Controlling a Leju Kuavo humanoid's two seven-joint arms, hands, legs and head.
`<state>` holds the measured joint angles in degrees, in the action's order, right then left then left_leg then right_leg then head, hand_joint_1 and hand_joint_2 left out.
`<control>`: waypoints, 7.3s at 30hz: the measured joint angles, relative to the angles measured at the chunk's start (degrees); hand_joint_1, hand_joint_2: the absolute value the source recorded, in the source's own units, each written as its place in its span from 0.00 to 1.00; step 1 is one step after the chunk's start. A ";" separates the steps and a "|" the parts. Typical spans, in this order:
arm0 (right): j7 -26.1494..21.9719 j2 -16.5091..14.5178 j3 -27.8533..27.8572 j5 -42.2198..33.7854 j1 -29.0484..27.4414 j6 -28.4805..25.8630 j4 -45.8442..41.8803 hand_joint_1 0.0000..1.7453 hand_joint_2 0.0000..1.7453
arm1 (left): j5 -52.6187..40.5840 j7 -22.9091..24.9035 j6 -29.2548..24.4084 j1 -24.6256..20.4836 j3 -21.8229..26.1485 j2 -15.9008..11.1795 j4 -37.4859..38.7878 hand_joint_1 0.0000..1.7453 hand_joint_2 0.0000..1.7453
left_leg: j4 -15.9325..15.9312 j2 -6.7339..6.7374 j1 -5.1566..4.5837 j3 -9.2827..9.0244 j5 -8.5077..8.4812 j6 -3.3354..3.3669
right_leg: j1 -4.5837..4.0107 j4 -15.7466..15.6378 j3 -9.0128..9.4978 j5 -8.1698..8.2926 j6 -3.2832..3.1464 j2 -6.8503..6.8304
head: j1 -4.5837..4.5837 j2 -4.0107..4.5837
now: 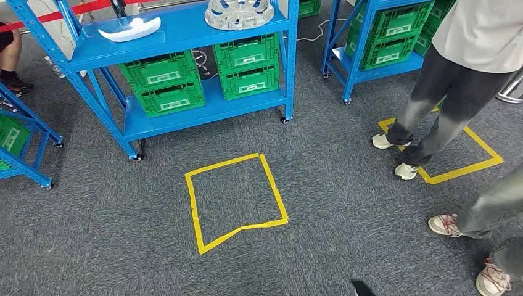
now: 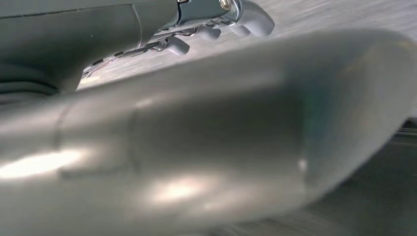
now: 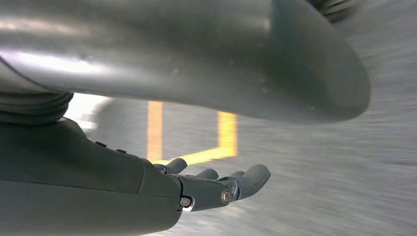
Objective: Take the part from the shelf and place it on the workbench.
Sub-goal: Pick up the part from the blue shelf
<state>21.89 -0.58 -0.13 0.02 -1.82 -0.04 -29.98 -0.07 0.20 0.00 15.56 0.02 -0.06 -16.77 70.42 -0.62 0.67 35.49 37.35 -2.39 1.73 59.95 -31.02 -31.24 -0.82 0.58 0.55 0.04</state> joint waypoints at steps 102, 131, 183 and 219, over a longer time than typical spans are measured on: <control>-4.66 0.21 0.04 0.00 -2.54 0.00 -0.30 0.00 0.00 | 0.00 -0.07 0.02 -1.94 -0.04 0.03 -0.03 0.00 1.00 | -10.60 0.00 -0.91 -2.13 -9.46 1.60 | -1.06 -0.64 2.02 -1.09 0.48 0.28 | 0.48 0.00; -0.98 -0.07 12.51 11.24 -4.33 -2.14 7.41 0.00 1.00 | -5.69 -3.62 -2.78 -9.36 5.72 1.21 -4.70 0.00 0.00 | -11.04 0.01 -1.16 -3.04 -9.07 2.54 | -1.19 -2.24 3.62 -1.06 1.30 -0.04 | 0.37 0.00; -0.99 -2.52 58.89 67.36 5.71 -6.45 17.84 0.00 0.00 | -39.98 -32.75 0.76 -52.20 1.29 2.05 -4.63 0.00 0.00 | -11.03 -0.09 -1.18 -3.13 -9.42 2.53 | -1.14 -2.19 3.69 -0.81 1.43 -0.07 | 0.37 0.00; -0.99 -2.26 69.46 74.95 6.89 -8.17 19.96 0.00 0.00 | -34.75 -36.64 8.44 -86.53 -52.75 5.84 -21.55 0.00 0.00 | -11.04 -0.13 -1.20 -3.12 -9.46 2.52 | -1.14 -2.18 3.72 -0.76 1.46 -0.10 | 0.37 0.00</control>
<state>20.90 -2.84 69.33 74.97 5.07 -8.21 -10.02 -34.81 -36.44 8.44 -70.98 -52.73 5.78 -38.32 59.38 -0.74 -0.54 32.37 27.89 0.14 0.59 57.77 -27.30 -32.00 0.63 0.48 0.92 0.04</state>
